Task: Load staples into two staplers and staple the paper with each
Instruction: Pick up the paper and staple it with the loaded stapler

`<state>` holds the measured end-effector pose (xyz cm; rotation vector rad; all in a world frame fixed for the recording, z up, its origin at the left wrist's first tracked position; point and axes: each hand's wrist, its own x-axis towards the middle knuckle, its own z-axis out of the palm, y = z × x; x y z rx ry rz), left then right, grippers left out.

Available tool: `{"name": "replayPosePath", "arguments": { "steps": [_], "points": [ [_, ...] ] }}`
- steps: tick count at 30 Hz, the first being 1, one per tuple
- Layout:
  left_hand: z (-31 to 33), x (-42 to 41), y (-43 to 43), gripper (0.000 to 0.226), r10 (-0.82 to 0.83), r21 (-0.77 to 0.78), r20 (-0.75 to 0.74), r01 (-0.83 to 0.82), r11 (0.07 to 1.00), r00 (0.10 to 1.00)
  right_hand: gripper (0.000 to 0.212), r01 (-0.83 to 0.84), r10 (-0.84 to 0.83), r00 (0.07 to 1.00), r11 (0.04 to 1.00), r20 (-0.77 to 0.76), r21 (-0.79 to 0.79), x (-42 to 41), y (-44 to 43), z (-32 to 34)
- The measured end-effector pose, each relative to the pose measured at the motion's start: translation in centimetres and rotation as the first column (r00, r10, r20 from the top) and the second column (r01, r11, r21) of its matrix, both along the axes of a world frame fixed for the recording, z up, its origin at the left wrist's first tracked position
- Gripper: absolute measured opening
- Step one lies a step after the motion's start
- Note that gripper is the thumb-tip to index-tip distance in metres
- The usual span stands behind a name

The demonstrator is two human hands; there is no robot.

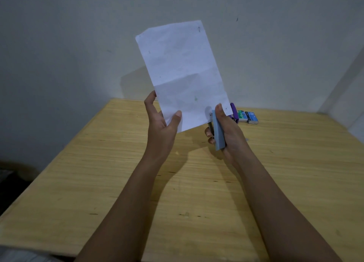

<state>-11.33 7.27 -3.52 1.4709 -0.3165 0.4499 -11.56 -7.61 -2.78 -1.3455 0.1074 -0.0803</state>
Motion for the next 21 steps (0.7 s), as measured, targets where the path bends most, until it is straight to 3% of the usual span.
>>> {"name": "replayPosePath", "arguments": {
  "steps": [10,21],
  "points": [
    [-0.11,-0.10,-0.30,0.058,-0.027,0.013,-0.002,0.027,1.000,1.000,0.027,0.057,-0.050,0.993,0.996,0.106,-0.064,-0.06,-0.06,0.31],
    [-0.19,0.21,-0.12,0.059,0.019,-0.018,-0.076,-0.020,1.000,0.997,0.043,0.033,-0.034,0.999,0.999,-0.034,-0.029,-0.33,0.46,0.36]
  ]
}}
